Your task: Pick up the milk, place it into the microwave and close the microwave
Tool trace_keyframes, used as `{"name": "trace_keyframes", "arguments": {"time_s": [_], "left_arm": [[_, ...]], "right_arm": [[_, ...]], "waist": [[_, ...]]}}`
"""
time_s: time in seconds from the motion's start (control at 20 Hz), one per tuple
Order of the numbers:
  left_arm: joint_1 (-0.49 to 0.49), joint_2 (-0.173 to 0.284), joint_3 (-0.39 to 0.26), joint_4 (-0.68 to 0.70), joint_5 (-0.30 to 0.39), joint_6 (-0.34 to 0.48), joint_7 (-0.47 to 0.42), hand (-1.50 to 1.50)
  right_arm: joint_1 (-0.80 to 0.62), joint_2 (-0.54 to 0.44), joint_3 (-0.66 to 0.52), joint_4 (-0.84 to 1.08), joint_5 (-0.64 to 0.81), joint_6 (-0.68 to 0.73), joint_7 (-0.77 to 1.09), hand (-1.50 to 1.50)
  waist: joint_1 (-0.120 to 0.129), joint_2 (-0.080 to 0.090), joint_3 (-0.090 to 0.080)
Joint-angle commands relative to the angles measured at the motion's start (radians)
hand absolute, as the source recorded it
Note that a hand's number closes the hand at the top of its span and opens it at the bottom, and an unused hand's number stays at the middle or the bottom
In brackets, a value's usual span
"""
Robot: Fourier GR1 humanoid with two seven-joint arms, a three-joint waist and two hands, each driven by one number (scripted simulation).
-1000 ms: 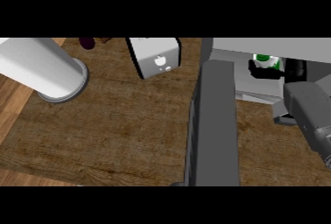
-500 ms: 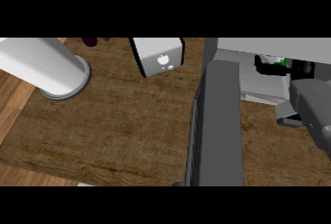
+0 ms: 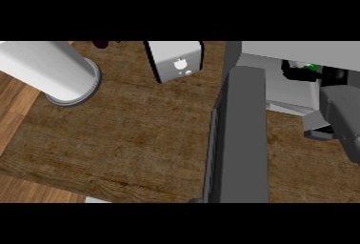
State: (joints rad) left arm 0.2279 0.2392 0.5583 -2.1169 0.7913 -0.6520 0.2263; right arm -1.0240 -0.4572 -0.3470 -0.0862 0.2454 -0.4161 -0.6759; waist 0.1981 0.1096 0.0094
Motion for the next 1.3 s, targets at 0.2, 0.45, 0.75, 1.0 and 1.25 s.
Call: {"name": "trace_keyframes", "arguments": {"time_s": [0.2,0.45,0.75,1.0,1.25], "left_arm": [[-0.029,0.003,-0.006,0.027,-0.031,-0.002,-0.005,-1.5],[-0.042,0.006,-0.027,0.046,-0.051,-0.014,0.001,-1.5],[-0.066,0.006,-0.042,0.058,-0.066,-0.008,0.005,-1.5],[-0.059,0.005,-0.05,0.071,-0.078,-0.02,0.009,-1.5],[-0.052,-0.008,-0.059,0.106,-0.109,-0.05,-0.006,-1.5]], "right_arm": [[-0.058,0.07,-0.016,-0.018,-0.024,0.142,-0.043,-1.5],[-0.126,0.116,0.05,0.027,0.045,0.103,0.078,-1.5],[-0.17,0.187,0.051,0.023,0.049,0.0,0.13,-1.5],[-0.197,0.216,0.048,0.012,0.048,-0.001,0.135,-1.5],[-0.206,0.232,0.018,-0.011,0.027,-0.041,0.116,-1.5]], "waist": [[0.01,-0.008,0.003],[0.026,-0.014,-0.005],[0.011,-0.019,-0.005],[-0.006,-0.03,-0.005],[-0.025,-0.034,-0.006]]}}
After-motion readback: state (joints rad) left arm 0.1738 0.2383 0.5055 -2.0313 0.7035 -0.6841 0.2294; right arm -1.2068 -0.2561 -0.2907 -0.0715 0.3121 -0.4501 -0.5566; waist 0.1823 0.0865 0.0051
